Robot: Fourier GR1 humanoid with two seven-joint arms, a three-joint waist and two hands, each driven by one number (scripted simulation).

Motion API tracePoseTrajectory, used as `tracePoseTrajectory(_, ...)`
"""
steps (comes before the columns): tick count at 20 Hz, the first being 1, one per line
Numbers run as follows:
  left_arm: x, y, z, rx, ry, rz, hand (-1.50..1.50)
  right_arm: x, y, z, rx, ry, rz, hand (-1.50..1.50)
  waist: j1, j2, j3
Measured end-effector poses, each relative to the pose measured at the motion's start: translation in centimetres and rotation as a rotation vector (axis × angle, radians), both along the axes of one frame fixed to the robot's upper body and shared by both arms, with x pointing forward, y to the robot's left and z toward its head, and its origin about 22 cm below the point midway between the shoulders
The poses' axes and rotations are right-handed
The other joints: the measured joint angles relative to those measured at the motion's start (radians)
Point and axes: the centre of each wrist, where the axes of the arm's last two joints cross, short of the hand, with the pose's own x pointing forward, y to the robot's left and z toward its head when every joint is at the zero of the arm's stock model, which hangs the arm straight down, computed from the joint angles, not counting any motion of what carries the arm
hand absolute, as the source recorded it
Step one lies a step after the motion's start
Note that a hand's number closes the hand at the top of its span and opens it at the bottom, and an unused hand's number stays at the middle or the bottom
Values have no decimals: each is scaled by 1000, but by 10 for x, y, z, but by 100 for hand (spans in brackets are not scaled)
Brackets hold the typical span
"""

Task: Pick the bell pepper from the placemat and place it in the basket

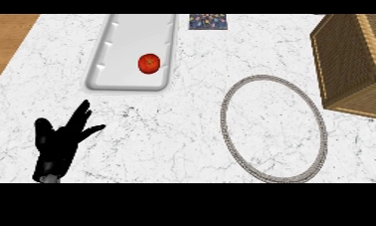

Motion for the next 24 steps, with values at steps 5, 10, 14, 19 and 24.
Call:
tracePoseTrajectory(5, -1, -1, 2, 3, 15, 7, 0, -8, -20, -11, -108, 76, 8, -150, -3, -2, 0)
tracePoseTrajectory(10, -3, -3, -1, 4, 7, 7, 0, -15, -38, -13, -147, 48, 17, -150, -4, -4, 1)
tracePoseTrajectory(14, -5, -5, -3, 9, -4, 16, 0, -21, -52, -1, -122, -7, -1, -150, -5, -7, 2)
tracePoseTrajectory(19, -6, 0, 0, -1, 4, 12, 0, -38, -74, 6, -46, -79, -59, -150, -12, -7, -1)
tracePoseTrajectory(24, -7, 2, -1, -8, 8, 15, 0, -68, -105, 21, -13, -105, -139, -150, -18, -7, -1)
